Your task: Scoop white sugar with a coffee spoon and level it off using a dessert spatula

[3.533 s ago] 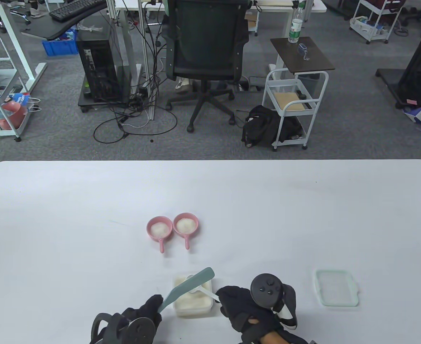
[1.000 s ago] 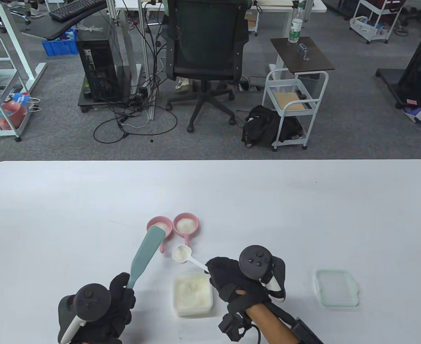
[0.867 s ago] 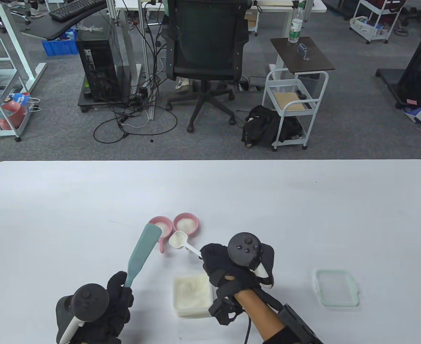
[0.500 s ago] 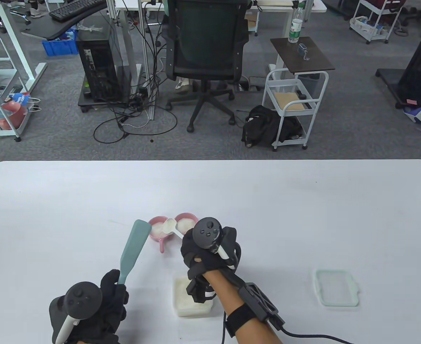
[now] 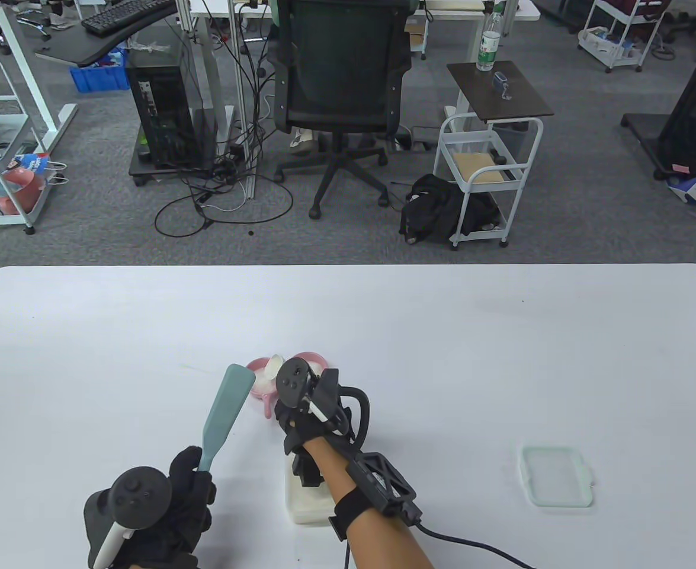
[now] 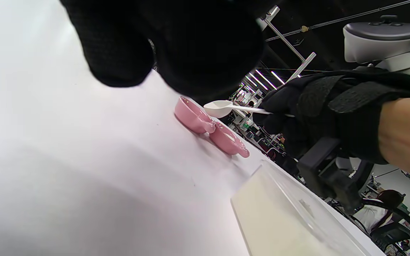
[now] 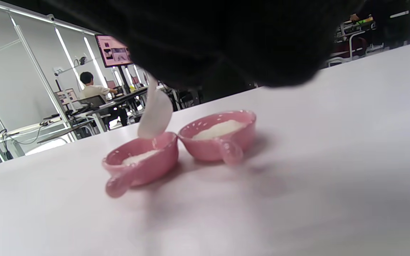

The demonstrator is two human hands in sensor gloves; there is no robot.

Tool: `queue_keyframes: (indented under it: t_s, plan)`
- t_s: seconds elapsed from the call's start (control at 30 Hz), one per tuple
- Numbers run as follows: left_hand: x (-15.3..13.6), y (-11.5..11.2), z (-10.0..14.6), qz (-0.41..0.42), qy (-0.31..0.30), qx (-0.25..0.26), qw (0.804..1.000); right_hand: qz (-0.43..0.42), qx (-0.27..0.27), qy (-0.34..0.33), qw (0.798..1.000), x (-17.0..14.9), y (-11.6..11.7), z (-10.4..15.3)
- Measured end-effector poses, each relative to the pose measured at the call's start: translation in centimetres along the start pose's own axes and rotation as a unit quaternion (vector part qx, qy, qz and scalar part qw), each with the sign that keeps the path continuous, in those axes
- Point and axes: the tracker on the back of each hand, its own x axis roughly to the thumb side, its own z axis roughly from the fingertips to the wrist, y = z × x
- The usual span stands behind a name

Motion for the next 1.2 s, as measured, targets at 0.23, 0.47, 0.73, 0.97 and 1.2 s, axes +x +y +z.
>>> queue_keyframes:
  t_s: [0.23,0.47,0.73,0.97,1.2]
  plan:
    - [0.1,-0.1,0.0,-0.002,-0.002,-0.002,1.000,0.057,-0.021,-0.018,0.998,0.6,0.4,0.2]
    - [0.2,-0.2,0.0,-0.004,-0.002,-0.002,1.000,0.097,-0.032,-0.030,0.994,1.1,0.5,0.3]
    - [0.3,-0.2,0.0,-0.007,-0.001,-0.004,1.000,0.120,-0.040,-0.033,0.991,1.0,0.2,0.4]
    - [0.3,-0.2,0.0,-0.007,-0.001,-0.004,1.000,0.133,-0.043,-0.039,0.989,1.1,0.3,0.7]
    - [0.4,-0.2,0.0,-0.008,-0.002,-0.003,1.000,0.140,-0.048,-0.041,0.988,1.5,0.4,0.6]
